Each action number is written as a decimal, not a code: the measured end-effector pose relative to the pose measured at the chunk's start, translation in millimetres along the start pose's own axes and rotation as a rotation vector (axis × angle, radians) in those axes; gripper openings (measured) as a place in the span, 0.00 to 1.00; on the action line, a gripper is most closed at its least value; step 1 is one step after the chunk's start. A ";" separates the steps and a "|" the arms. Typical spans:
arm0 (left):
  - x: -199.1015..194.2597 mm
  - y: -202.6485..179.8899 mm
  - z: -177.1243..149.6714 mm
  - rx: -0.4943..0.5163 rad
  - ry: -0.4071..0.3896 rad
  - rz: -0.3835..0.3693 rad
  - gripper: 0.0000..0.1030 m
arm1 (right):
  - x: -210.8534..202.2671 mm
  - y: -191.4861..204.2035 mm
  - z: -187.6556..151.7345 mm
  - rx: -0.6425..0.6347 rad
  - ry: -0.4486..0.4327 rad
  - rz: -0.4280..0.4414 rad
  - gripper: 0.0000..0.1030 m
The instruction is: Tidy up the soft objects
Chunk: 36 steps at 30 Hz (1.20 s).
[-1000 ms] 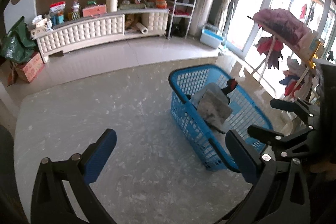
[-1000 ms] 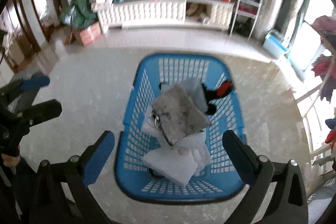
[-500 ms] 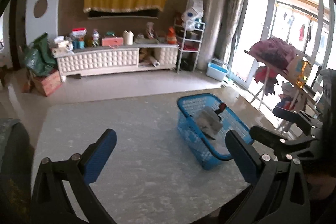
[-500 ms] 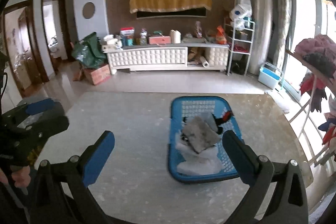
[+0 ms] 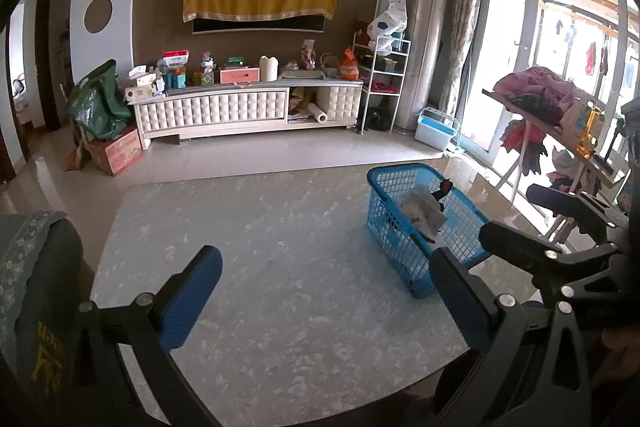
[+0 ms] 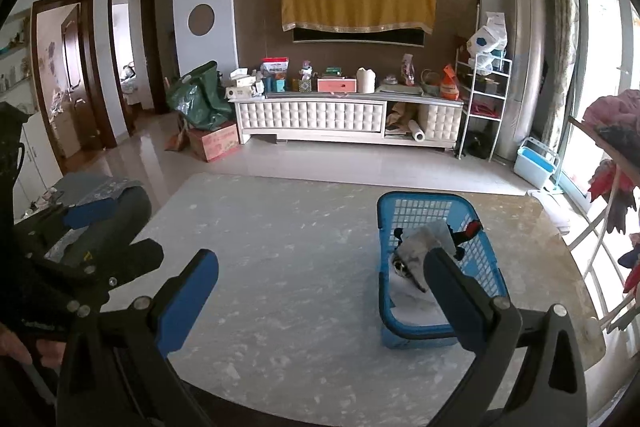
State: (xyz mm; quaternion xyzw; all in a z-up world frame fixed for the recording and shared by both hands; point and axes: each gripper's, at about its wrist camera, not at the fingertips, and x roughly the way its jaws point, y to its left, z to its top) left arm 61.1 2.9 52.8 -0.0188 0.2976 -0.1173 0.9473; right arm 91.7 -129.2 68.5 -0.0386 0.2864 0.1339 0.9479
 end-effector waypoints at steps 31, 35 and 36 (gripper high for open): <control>-8.5 -6.4 0.0 0.012 -0.009 0.031 1.00 | -13.1 -2.3 -9.0 0.037 -0.001 0.044 1.00; -9.2 -6.5 0.0 0.014 -0.013 0.032 1.00 | -15.0 -2.5 -9.5 0.037 -0.008 0.057 1.00; -9.2 -6.9 -0.1 0.014 -0.013 0.033 1.00 | -15.2 -2.7 -9.3 0.039 -0.009 0.058 1.00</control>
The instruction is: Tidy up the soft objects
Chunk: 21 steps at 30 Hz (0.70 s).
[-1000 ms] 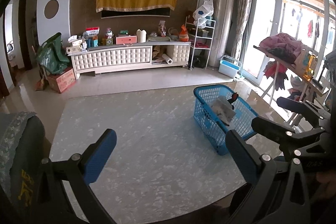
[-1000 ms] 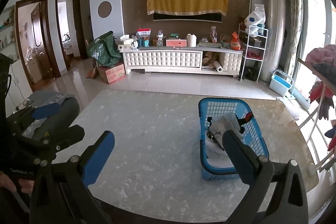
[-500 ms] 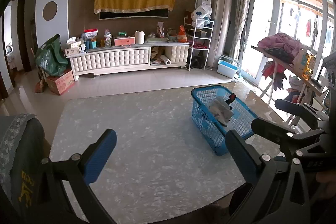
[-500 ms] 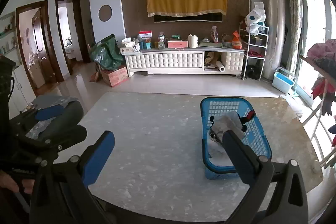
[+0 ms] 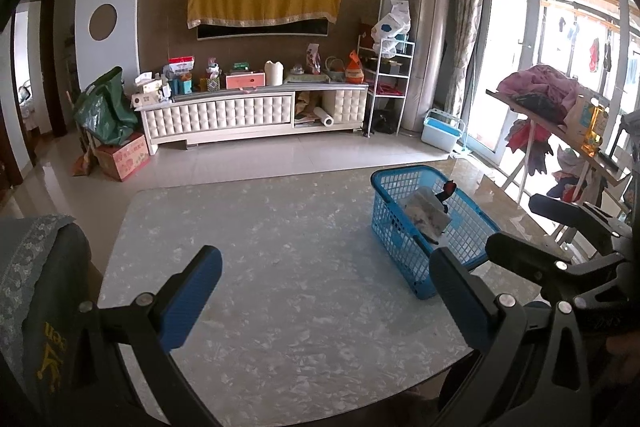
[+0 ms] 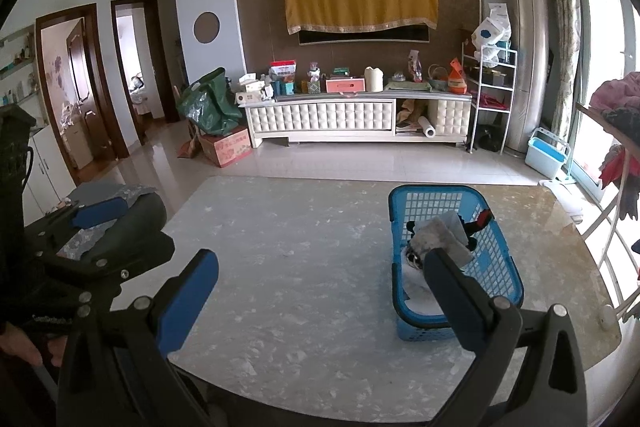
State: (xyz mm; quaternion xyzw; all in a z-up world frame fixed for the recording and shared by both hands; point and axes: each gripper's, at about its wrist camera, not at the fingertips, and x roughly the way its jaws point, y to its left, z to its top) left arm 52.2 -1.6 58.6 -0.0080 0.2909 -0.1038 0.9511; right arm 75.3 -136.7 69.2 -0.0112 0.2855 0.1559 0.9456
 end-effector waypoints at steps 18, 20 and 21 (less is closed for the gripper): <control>-0.4 -0.9 0.3 0.004 0.002 -0.010 1.00 | -0.5 -1.1 -0.4 0.002 0.002 -0.009 1.00; -0.4 -1.0 0.6 0.005 0.002 -0.009 1.00 | -0.7 -1.2 -0.2 0.002 0.001 -0.010 1.00; -0.2 -1.4 0.5 0.006 0.003 -0.009 1.00 | -0.7 -1.3 -0.1 0.002 0.001 -0.010 1.00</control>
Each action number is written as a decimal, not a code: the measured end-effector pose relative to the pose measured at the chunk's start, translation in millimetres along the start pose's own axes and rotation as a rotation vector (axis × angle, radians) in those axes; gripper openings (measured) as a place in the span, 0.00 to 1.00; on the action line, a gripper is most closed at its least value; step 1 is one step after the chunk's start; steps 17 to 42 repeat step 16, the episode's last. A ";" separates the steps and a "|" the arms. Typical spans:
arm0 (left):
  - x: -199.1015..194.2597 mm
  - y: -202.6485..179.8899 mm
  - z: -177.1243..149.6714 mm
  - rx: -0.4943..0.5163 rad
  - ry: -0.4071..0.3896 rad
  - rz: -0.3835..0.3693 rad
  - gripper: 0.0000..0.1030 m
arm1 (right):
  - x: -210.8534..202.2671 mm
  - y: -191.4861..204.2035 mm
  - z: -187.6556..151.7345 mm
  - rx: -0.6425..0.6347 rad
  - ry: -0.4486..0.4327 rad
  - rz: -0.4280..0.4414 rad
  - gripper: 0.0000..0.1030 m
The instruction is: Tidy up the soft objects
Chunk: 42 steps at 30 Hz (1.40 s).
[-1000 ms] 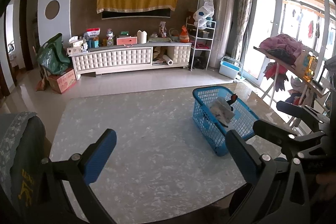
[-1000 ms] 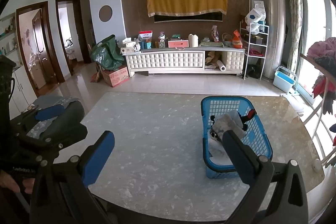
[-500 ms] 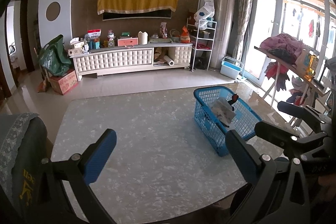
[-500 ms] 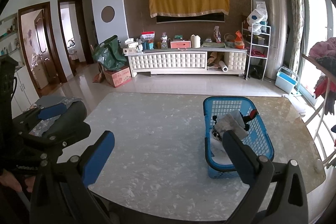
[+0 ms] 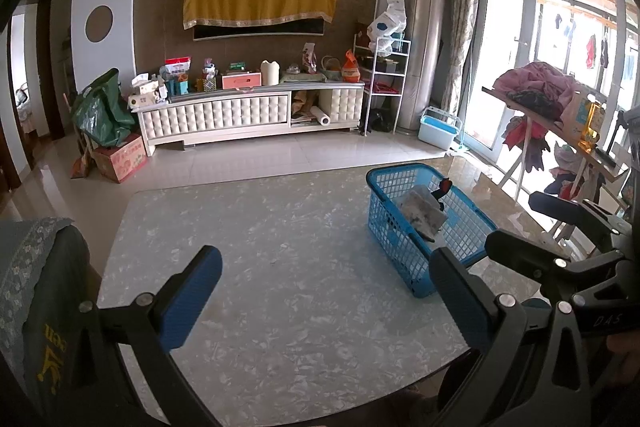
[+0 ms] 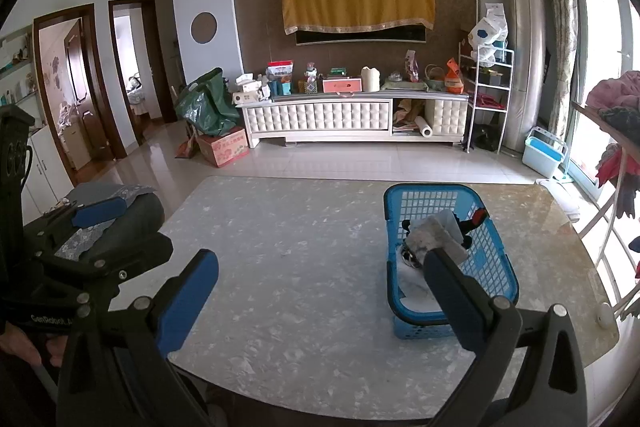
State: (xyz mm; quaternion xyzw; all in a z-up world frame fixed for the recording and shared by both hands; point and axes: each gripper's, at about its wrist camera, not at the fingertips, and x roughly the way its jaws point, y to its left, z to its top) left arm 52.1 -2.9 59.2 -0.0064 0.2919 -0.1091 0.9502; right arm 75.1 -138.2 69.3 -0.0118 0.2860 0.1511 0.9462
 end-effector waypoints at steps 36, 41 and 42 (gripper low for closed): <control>-3.1 -1.1 -2.2 0.008 -0.005 -0.011 1.00 | -2.8 -0.4 -0.5 0.001 -0.009 -0.001 1.00; -3.1 -1.1 -2.2 0.008 -0.005 -0.011 1.00 | -2.8 -0.4 -0.5 0.001 -0.009 -0.001 1.00; -3.1 -1.1 -2.2 0.008 -0.005 -0.011 1.00 | -2.8 -0.4 -0.5 0.001 -0.009 -0.001 1.00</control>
